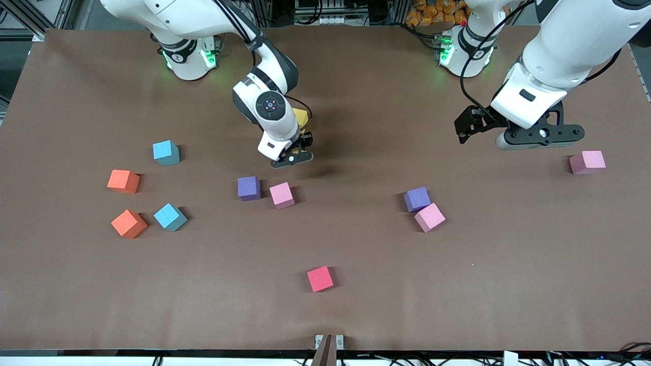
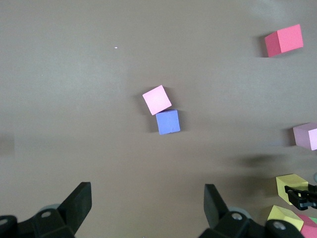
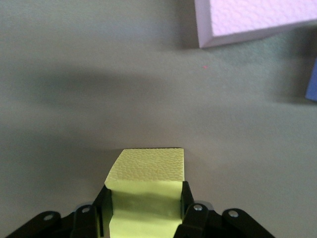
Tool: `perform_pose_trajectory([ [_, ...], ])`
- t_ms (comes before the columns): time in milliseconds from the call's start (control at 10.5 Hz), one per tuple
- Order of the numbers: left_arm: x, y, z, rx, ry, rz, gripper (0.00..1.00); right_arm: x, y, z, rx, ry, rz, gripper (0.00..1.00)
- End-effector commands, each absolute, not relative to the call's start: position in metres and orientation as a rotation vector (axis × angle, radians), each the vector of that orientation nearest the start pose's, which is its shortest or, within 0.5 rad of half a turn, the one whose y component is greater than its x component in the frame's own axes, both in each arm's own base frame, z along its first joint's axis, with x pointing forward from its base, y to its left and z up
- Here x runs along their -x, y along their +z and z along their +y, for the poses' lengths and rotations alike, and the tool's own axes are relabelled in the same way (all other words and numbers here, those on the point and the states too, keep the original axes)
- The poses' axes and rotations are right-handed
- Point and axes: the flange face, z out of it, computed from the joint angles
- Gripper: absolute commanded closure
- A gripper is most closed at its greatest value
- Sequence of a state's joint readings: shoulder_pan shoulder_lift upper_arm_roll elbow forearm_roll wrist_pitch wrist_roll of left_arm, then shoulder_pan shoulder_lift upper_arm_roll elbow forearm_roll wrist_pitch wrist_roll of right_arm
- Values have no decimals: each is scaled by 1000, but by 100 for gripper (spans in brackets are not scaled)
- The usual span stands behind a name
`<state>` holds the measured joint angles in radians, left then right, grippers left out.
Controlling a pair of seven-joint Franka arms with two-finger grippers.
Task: Form number 2 with 11 blocks
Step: 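Lift the yellow cube with the right gripper toward the cube row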
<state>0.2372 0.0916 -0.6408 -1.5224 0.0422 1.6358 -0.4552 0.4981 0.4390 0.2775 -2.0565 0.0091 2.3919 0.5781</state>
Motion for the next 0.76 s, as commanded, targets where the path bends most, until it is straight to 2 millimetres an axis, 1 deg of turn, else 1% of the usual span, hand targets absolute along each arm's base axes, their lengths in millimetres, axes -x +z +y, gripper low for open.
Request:
perform_pose_trajectory([
  [0,-543,618,-208,3150,-58,-74,0,-405,240,401,3130,212,-86,100],
  [191,-543,618,-208,3150,-58,-74,0,-394,248,407,3134,186,49,100],
  [287,-543,618,-208,3150,-58,-74,0,-386,249,415,3130,175,136,100],
  [382,-543,618,-208,3150,-58,-74,0,-383,249,419,3125,166,211,100],
  [478,-543,618,-208,3150,-58,-74,0,-380,247,417,3136,161,219,100],
  [573,-543,617,-207,3149,-58,-74,0,-376,245,412,3148,134,190,100],
  [669,-543,617,-207,3149,-58,-74,0,-372,239,407,3145,115,179,100],
])
